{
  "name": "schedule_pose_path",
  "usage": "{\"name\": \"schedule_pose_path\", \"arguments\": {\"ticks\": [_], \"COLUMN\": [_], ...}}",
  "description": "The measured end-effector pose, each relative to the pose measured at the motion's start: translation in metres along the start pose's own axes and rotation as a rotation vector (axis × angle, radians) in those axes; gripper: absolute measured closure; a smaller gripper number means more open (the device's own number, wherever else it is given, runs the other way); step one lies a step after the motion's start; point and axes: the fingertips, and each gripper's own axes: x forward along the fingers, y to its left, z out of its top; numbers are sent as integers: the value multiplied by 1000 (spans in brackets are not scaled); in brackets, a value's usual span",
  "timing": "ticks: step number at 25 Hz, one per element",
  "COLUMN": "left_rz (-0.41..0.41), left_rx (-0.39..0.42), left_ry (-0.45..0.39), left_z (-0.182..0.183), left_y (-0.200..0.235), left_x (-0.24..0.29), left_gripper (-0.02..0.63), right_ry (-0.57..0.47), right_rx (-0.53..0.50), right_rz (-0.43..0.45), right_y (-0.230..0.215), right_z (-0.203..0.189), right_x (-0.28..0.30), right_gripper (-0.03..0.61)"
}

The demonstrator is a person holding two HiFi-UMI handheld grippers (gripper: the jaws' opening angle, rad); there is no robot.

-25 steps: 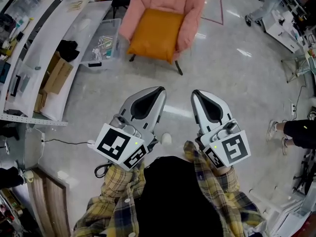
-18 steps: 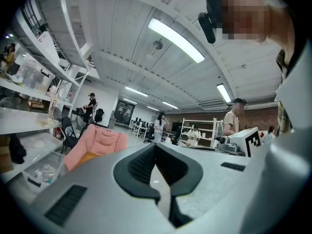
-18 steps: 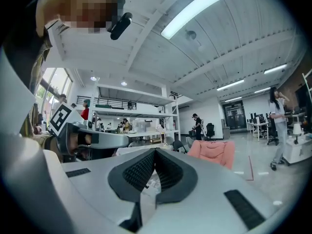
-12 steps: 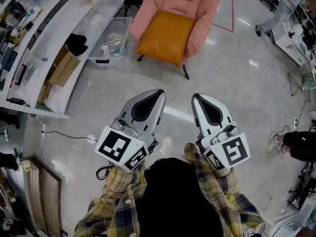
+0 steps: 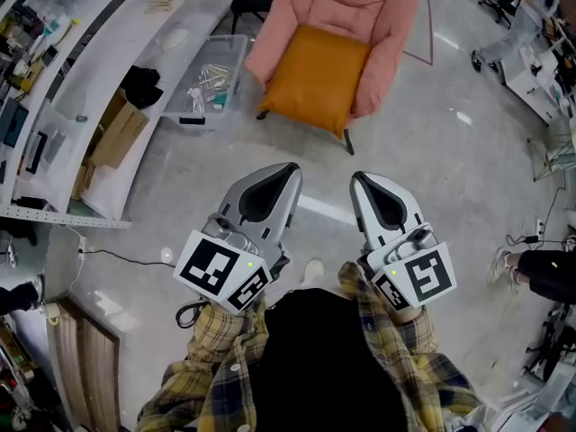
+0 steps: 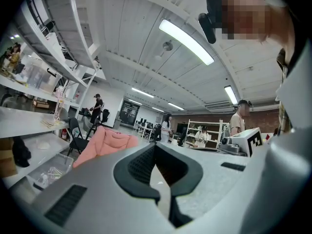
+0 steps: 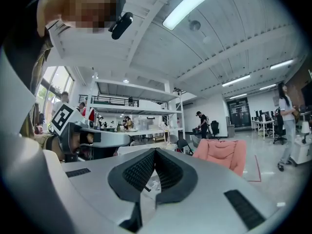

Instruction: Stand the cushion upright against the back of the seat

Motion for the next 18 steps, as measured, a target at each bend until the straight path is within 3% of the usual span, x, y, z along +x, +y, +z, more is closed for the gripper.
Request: {"name": "schedule_pose_path", "arguments": {"ticks": [10,18], "left_rz": [-54,-125], "left_rx": [3,-17], "left_ry": [23,71], "left_z": [36,37], "left_y": [120,178], "left_x": [9,15], "left_gripper": [611,611], "right_ry": [-45,-11], "right_rx": [39,43], "right_rz": [-57,-175], "right_y": [10,5], "right_z": [19,10], "right_x": [123,166], "right_gripper": [560,560]}}
